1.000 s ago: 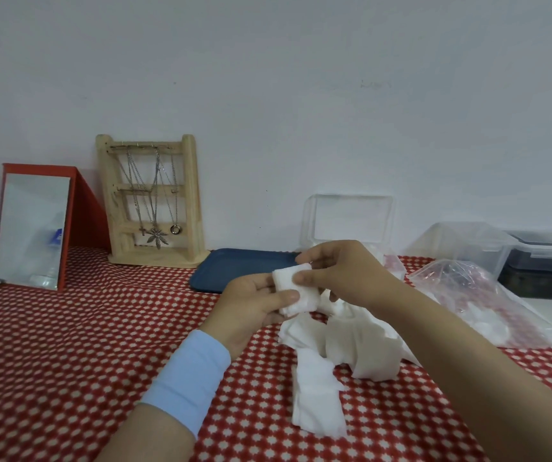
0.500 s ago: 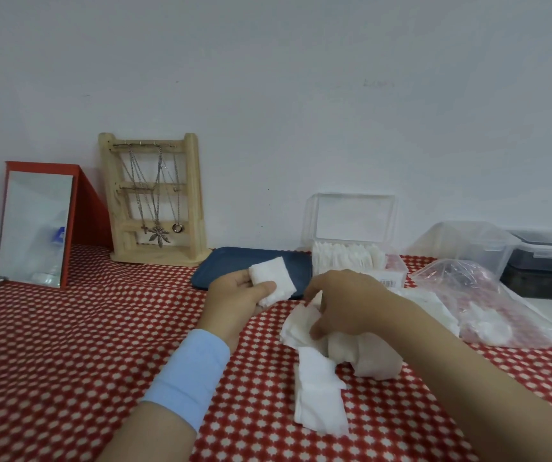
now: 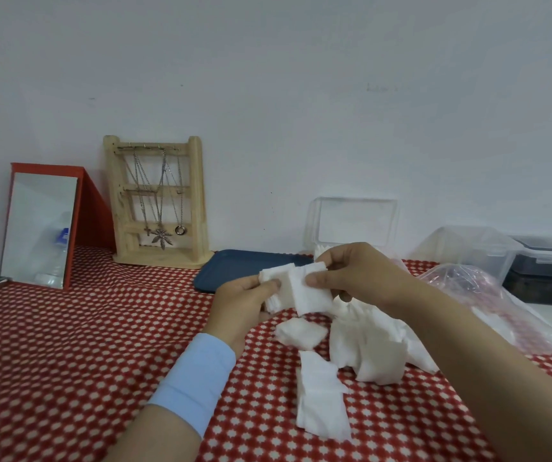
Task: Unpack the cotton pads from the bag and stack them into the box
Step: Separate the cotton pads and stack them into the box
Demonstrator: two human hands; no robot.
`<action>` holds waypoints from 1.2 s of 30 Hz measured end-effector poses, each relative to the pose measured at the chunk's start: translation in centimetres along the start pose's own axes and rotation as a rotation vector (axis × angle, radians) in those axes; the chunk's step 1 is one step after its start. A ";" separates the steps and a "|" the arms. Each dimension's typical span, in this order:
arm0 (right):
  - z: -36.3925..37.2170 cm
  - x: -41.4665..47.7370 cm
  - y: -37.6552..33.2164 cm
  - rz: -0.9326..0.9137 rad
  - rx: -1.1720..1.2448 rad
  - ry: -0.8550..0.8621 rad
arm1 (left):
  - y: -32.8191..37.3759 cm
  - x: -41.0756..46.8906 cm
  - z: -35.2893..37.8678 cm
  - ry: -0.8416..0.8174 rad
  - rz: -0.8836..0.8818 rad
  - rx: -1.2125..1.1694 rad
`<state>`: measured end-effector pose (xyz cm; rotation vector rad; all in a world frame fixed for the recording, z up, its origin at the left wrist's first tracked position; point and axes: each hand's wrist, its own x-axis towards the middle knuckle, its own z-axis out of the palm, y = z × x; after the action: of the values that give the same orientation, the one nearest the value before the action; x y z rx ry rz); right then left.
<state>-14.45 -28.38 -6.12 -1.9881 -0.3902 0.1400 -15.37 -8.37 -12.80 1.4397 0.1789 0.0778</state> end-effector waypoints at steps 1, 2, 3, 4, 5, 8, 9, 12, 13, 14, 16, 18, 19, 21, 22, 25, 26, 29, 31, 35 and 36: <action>0.1 0.0 0.0 -0.005 0.022 0.000 | 0.0 0.0 0.1 -0.025 -0.006 -0.002; 0.3 0.1 0.1 -0.007 0.035 0.005 | 0.0 -0.1 0.2 -0.048 -0.009 -0.007; 0.4 0.1 0.1 -0.006 0.041 0.014 | 0.0 -0.1 0.3 -0.072 -0.010 -0.019; 0.6 0.2 0.1 -0.005 0.046 0.022 | 0.1 -0.2 0.3 -0.097 -0.012 -0.035; 0.7 0.2 0.2 -0.006 0.049 0.029 | 0.2 -0.3 0.4 -0.119 -0.017 -0.053; 1.0 0.2 0.1 -0.010 0.062 0.046 | 0.4 -0.6 0.6 -0.160 -0.018 -0.065; 1.0 0.2 0.1 -0.010 0.055 0.061 | 0.4 -0.7 0.7 -0.173 -0.010 -0.057; 1.4 0.4 0.1 -0.017 -0.055 0.129 | 0.4 -0.8 0.8 -0.186 -0.013 -0.056; 1.6 0.5 0.2 -0.021 -0.092 0.153 | 0.4 -0.8 0.8 -0.190 -0.021 -0.062; 1.7 0.6 0.3 -0.021 -0.116 0.176 | 0.6 -0.9 0.9 -0.200 -0.036 -0.076; 1.9 0.7 0.5 -0.019 -0.146 0.212 | 1.0 -1.1 1.1 -0.228 -0.076 -0.121; 2.1 0.9 0.6 -0.012 -0.196 0.256 | 1.0 -1.2 1.1 -0.248 -0.060 -0.093; 2.2 1.0 0.7 -0.007 -0.230 0.280 | 0.9 -1.2 0.9 -0.258 -0.025 -0.035; 2.3 1.2 0.8 0.005 -0.268 0.309 | 0.7 -1.1 0.6 -0.263 0.023 0.063; 2.3 1.3 0.9 0.006 -0.272 0.315 | 0.6 -0.9 0.3 -0.243 0.022 0.071; 2.3 1.0 1.2 -0.024 -0.390 0.273 | 0.8 0.0 -0.8 -0.104 0.000 0.020; 2.4 0.8 1.2 -0.041 -0.520 0.202 | 0.8 0.3 -1.2 -0.060 0.000 0.017; 3.9 0.1 1.5 -0.029 -0.946 -0.089 | 0.6 0.8 -1.7 0.012 -0.006 -0.014; 4.7 0.3 2.0 -0.004 -1.043 -0.144 | 0.8 0.7 -1.4 0.018 -0.017 -0.067; 4.9 0.8 2.3 0.027 -1.007 -0.171 | 0.7 0.5 -1.0 0.040 -0.013 -0.072; 4.6 0.7 2.2 0.038 -0.958 -0.187 | 0.6 0.5 -1.0 0.056 -0.013 -0.068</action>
<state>-14.54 -25.06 -10.06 -2.9384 -0.6129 0.1839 -15.00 -7.23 -12.35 1.3690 0.2296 0.1131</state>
